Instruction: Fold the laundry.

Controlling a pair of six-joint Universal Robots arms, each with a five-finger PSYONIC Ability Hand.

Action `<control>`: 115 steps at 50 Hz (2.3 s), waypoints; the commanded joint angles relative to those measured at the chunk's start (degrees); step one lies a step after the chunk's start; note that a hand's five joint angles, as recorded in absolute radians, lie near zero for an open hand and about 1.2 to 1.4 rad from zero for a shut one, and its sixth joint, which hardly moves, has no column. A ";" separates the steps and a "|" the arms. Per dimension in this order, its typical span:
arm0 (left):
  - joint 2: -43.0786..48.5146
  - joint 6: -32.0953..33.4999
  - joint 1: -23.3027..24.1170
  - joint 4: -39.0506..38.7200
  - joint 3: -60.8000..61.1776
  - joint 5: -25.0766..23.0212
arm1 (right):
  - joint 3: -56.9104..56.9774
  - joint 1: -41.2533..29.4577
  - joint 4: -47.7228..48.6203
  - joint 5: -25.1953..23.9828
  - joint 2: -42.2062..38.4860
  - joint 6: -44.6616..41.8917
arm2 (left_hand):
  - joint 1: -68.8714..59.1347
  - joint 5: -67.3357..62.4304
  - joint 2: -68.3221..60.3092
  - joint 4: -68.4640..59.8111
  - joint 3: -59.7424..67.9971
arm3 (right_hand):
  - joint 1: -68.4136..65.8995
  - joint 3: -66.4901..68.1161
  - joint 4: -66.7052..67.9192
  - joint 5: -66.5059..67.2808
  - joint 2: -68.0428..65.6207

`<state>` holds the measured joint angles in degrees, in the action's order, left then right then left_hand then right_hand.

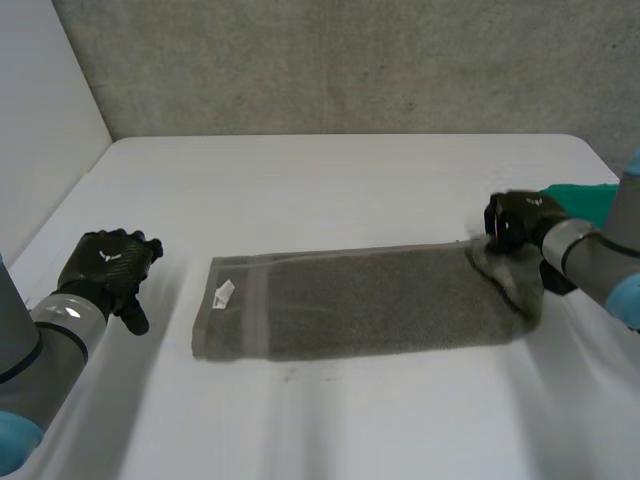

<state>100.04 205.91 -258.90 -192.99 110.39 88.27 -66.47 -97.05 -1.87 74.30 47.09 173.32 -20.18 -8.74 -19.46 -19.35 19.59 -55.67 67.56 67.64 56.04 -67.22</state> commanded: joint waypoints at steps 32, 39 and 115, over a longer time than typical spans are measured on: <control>-1.51 -0.07 -2.92 -0.10 1.23 0.15 | 27.01 -43.83 -1.90 -10.58 -17.03 -1.66 | 0.55 -0.89 -0.17 -0.28 0.04 | -24.33 12.44 12.36 13.96 -12.78; -1.51 -0.51 -2.05 -0.28 0.97 -0.11 | 26.05 -44.55 -7.17 -8.56 -15.28 -4.39 | 2.39 0.95 1.67 1.56 -1.80 | 28.23 -40.11 -40.19 -38.59 39.78; 10.88 -1.39 18.52 3.32 -17.84 12.63 | -39.27 -6.21 14.10 1.11 30.60 -20.48 | 9.30 7.86 8.58 8.47 -8.71 | -24.33 12.44 12.36 13.96 -12.78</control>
<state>111.55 204.60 -239.80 -189.67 91.92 100.90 -109.85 -100.57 13.08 75.80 75.85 153.54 -13.50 -3.08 -12.83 -19.44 13.59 -57.10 67.71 68.08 57.18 -67.05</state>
